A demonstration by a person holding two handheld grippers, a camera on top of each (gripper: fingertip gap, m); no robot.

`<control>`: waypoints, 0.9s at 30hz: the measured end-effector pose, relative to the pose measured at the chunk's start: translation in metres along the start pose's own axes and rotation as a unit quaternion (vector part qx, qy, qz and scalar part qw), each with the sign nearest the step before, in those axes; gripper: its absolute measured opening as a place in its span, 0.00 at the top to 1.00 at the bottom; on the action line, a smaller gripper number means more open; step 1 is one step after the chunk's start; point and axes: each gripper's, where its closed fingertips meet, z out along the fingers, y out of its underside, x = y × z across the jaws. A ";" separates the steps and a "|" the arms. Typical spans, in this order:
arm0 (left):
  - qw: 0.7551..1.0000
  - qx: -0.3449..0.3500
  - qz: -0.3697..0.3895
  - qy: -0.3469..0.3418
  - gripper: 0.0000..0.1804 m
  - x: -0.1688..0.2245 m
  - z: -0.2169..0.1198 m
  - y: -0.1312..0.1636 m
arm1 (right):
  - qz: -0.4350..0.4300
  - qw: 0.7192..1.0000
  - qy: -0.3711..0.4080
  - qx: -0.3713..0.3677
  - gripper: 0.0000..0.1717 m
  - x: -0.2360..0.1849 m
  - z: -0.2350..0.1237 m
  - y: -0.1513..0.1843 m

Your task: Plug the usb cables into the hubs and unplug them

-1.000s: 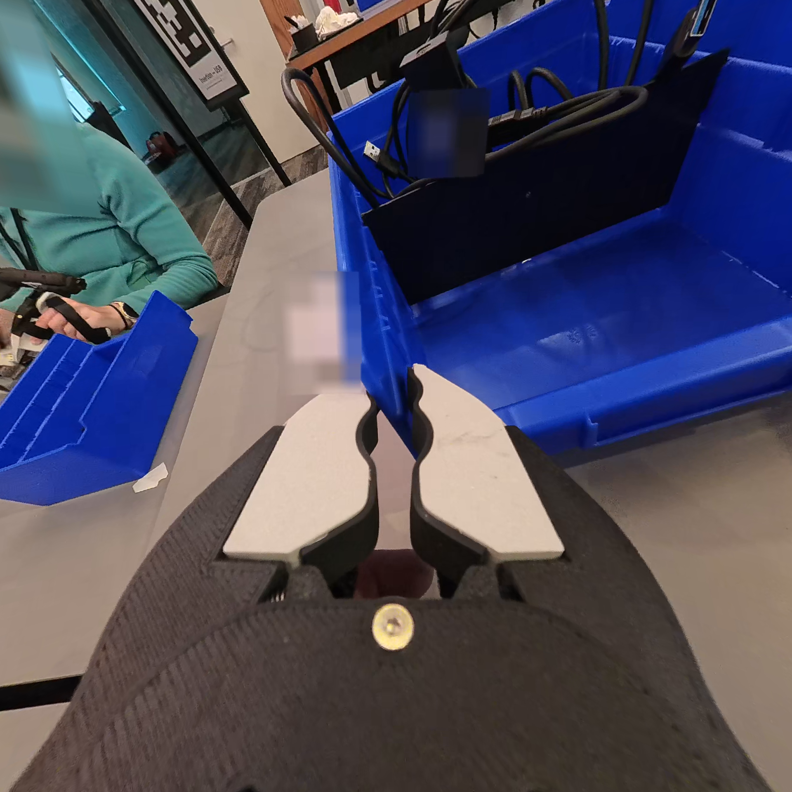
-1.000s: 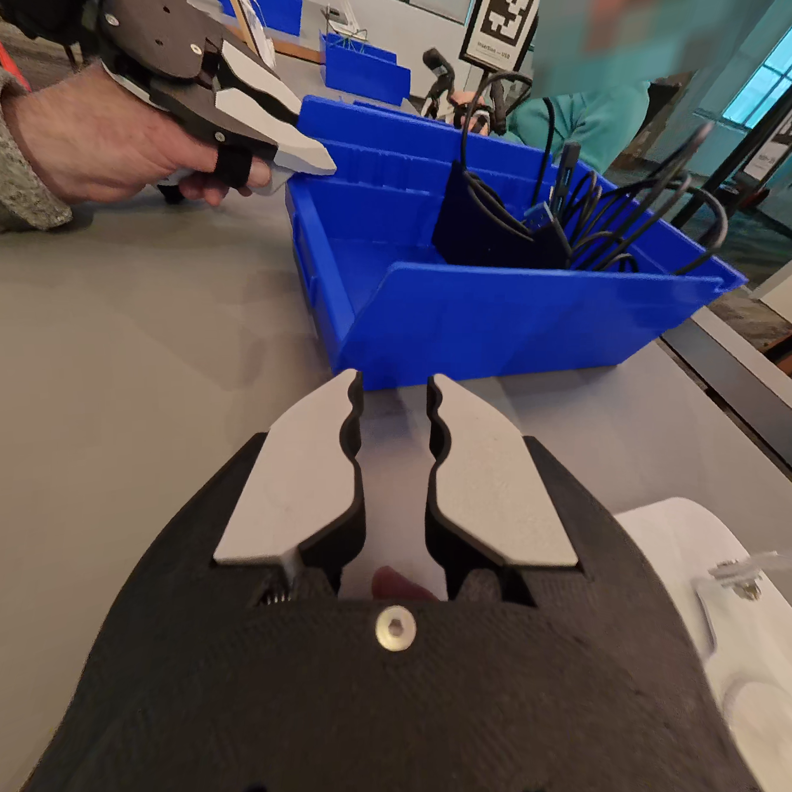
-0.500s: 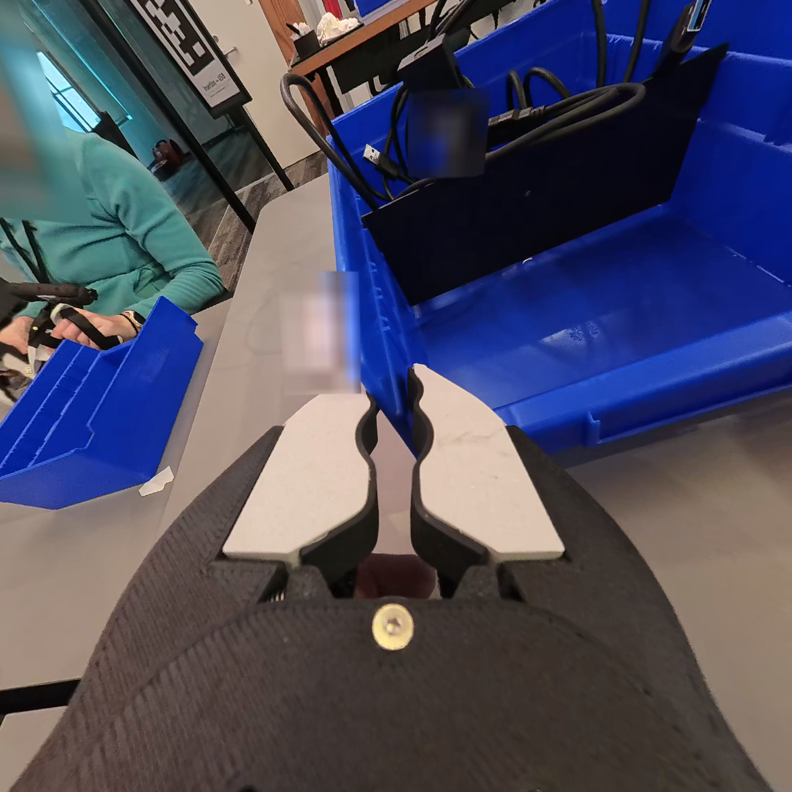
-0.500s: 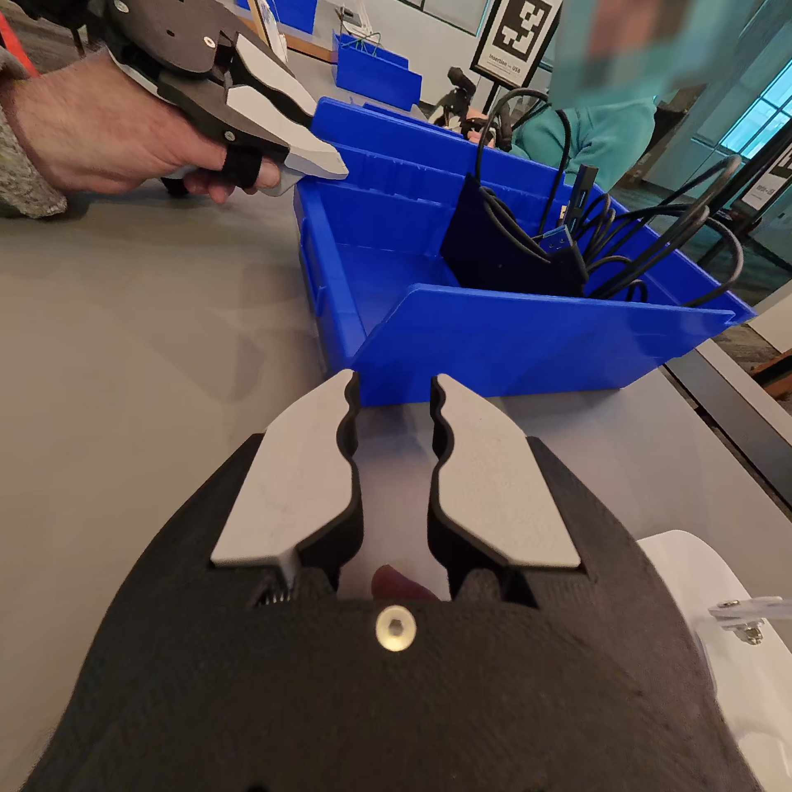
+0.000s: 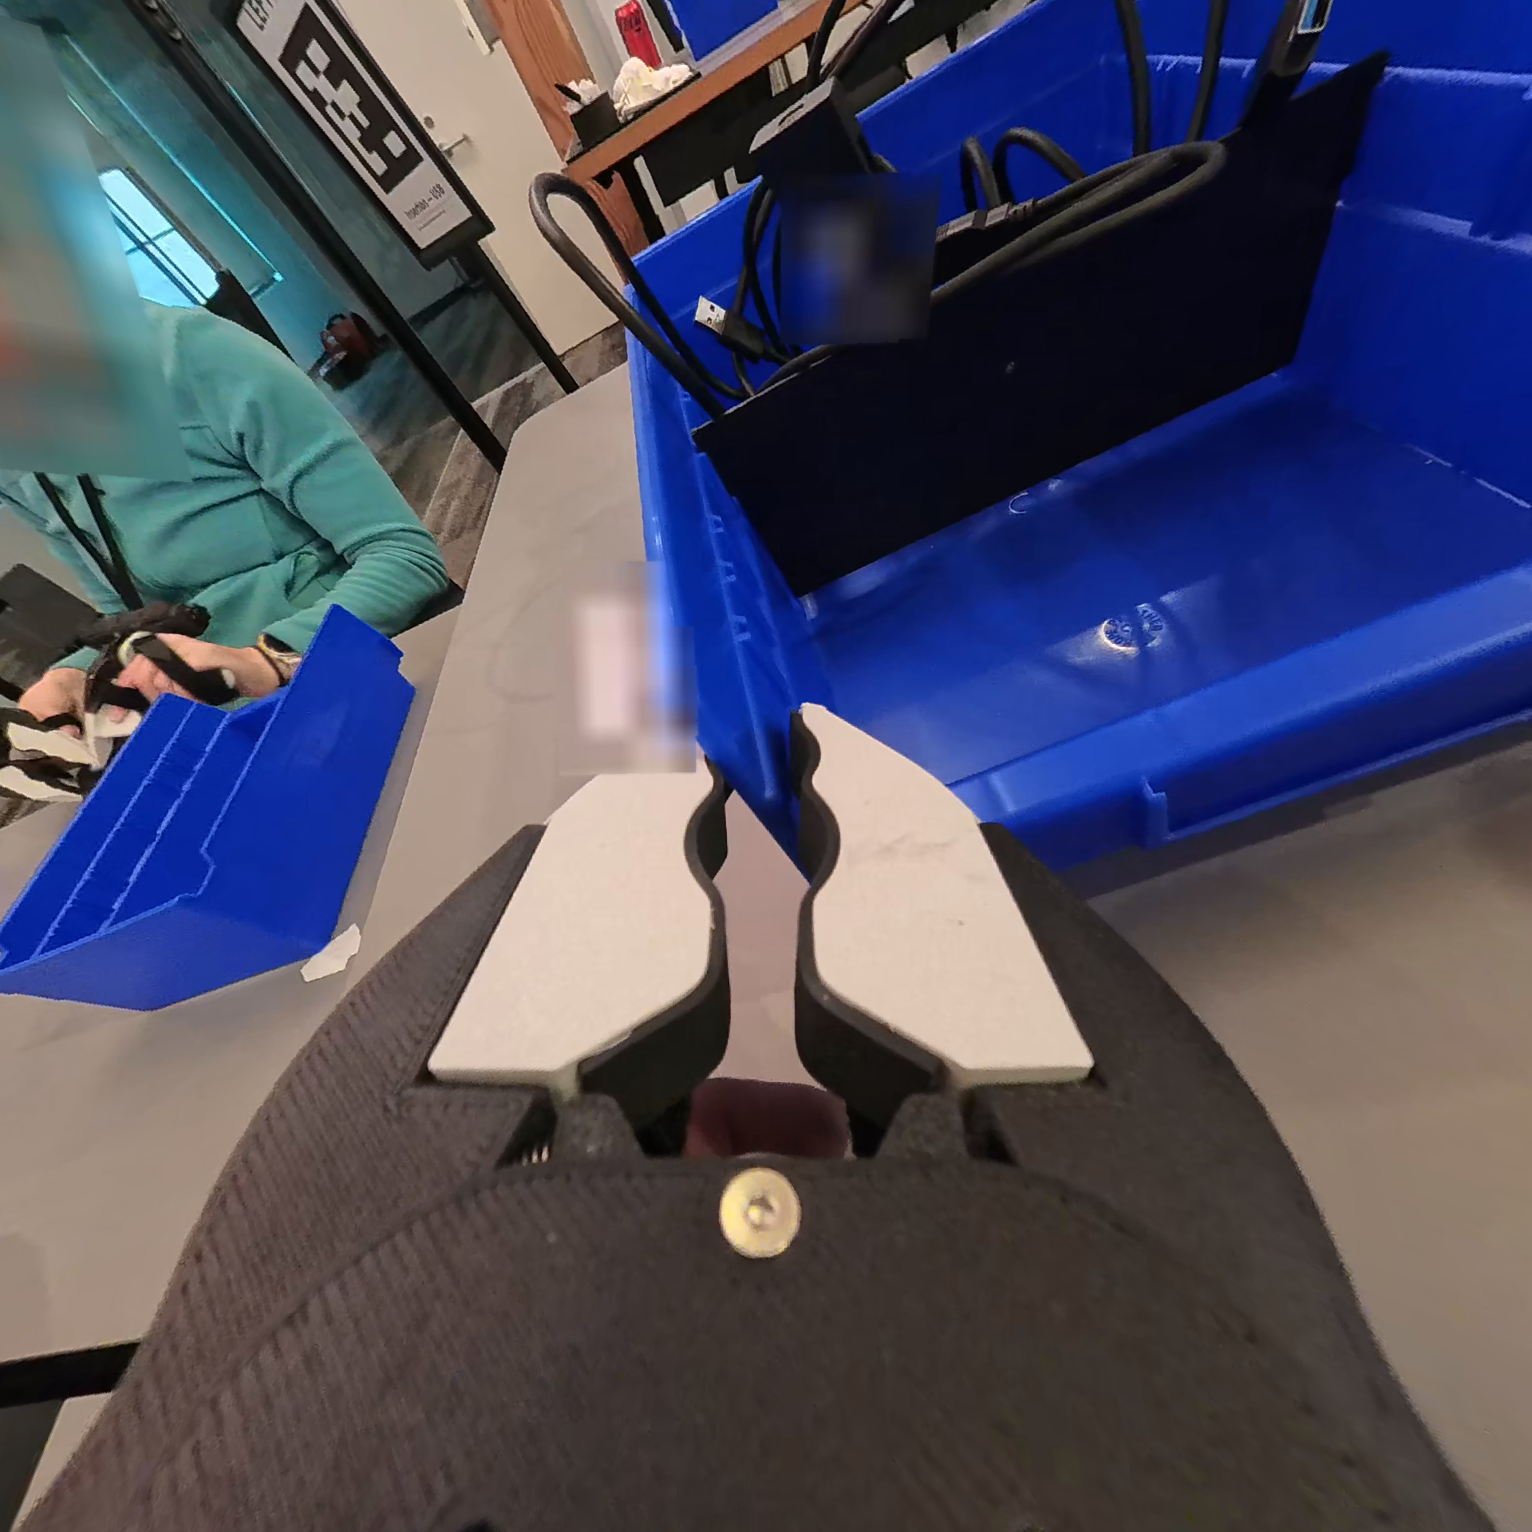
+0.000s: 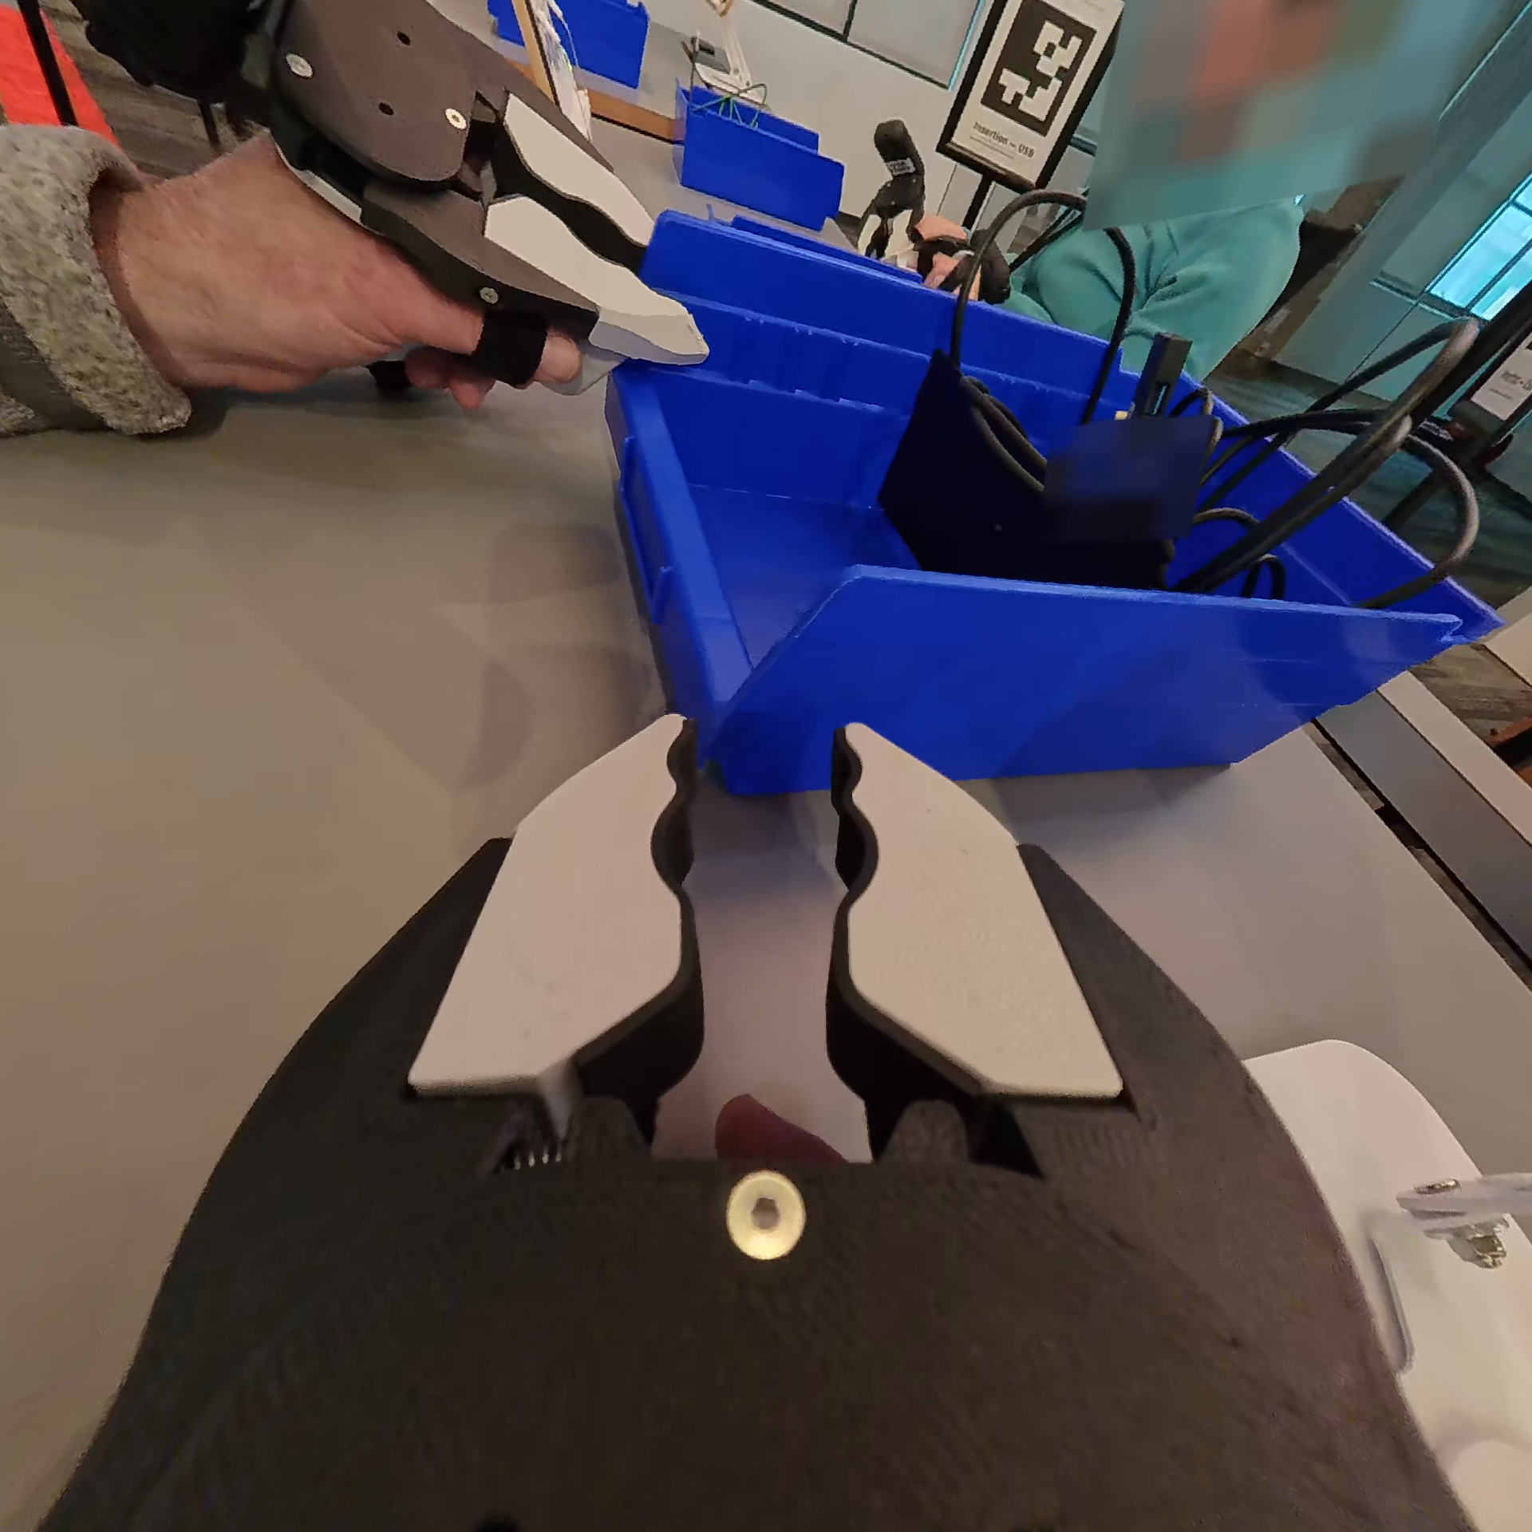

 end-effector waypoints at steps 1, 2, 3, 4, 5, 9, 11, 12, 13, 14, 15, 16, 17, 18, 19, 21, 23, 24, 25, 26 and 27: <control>1.000 0.001 0.002 0.000 0.94 0.000 0.000 0.000 | -0.002 1.000 0.000 0.000 0.82 0.000 0.000 0.000; 1.000 0.001 0.003 -0.001 0.94 0.000 0.000 0.000 | -0.003 1.000 -0.001 -0.001 0.82 -0.001 0.000 0.000; 1.000 0.002 0.004 0.000 0.94 0.000 0.000 0.000 | -0.003 1.000 -0.002 -0.001 0.82 -0.001 0.000 0.000; 1.000 0.002 0.004 0.000 0.94 0.000 0.000 0.000 | -0.002 1.000 -0.002 -0.002 0.82 -0.001 0.000 0.001; 1.000 0.002 0.005 -0.001 0.94 0.000 0.000 0.000 | -0.002 1.000 -0.002 -0.002 0.82 -0.001 0.001 0.001; 1.000 0.003 0.007 0.000 0.94 0.000 0.001 -0.001 | -0.003 1.000 -0.002 -0.006 0.82 -0.001 0.001 0.002; 1.000 0.004 0.009 0.000 0.94 0.000 0.001 -0.001 | -0.003 1.000 -0.003 -0.006 0.82 -0.001 0.002 0.002; 1.000 0.004 0.009 0.000 0.94 0.000 0.001 -0.001 | -0.003 1.000 -0.003 -0.005 0.82 -0.001 0.002 0.001; 1.000 0.005 0.009 0.000 0.94 0.000 0.001 -0.001 | -0.004 1.000 -0.003 -0.006 0.82 -0.001 0.002 0.002; 1.000 0.005 0.009 0.000 0.94 0.000 0.001 -0.001 | -0.004 1.000 -0.003 -0.006 0.82 -0.001 0.002 0.002; 1.000 0.005 0.010 -0.001 0.94 0.000 0.001 -0.001 | -0.005 1.000 -0.003 -0.007 0.82 -0.001 0.002 0.002; 1.000 0.005 0.010 -0.001 0.94 0.000 0.001 -0.001 | -0.005 1.000 -0.003 -0.007 0.82 -0.002 0.002 0.002; 1.000 0.005 0.011 -0.001 0.94 0.000 0.001 -0.001 | -0.005 1.000 -0.003 -0.007 0.82 -0.002 0.002 0.002; 1.000 0.006 0.011 -0.001 0.94 0.000 0.001 -0.001 | -0.006 1.000 -0.004 -0.007 0.82 -0.002 0.003 0.001; 1.000 0.006 0.012 -0.001 0.94 0.000 0.001 -0.001 | -0.006 1.000 -0.005 -0.006 0.82 -0.002 0.003 0.001; 1.000 0.006 0.013 -0.003 0.94 0.000 0.001 -0.001 | -0.007 1.000 -0.008 -0.005 0.82 -0.003 0.004 0.001; 1.000 0.006 0.015 -0.004 0.93 -0.001 0.002 -0.001 | -0.008 1.000 -0.009 -0.003 0.82 -0.004 0.004 0.000; 1.000 0.007 0.015 -0.004 0.93 -0.001 0.002 -0.001 | -0.009 1.000 -0.009 -0.001 0.82 -0.004 0.003 0.000; 1.000 0.007 0.016 -0.005 0.93 -0.001 0.002 -0.001 | -0.009 1.000 -0.008 0.000 0.82 -0.004 0.003 -0.001; 1.000 0.007 0.016 -0.006 0.93 -0.001 0.002 -0.001 | -0.008 1.000 -0.008 0.001 0.82 -0.004 0.003 -0.001; 1.000 0.007 0.017 -0.007 0.93 -0.001 0.002 -0.001 | -0.007 1.000 -0.008 0.002 0.82 -0.003 0.002 -0.001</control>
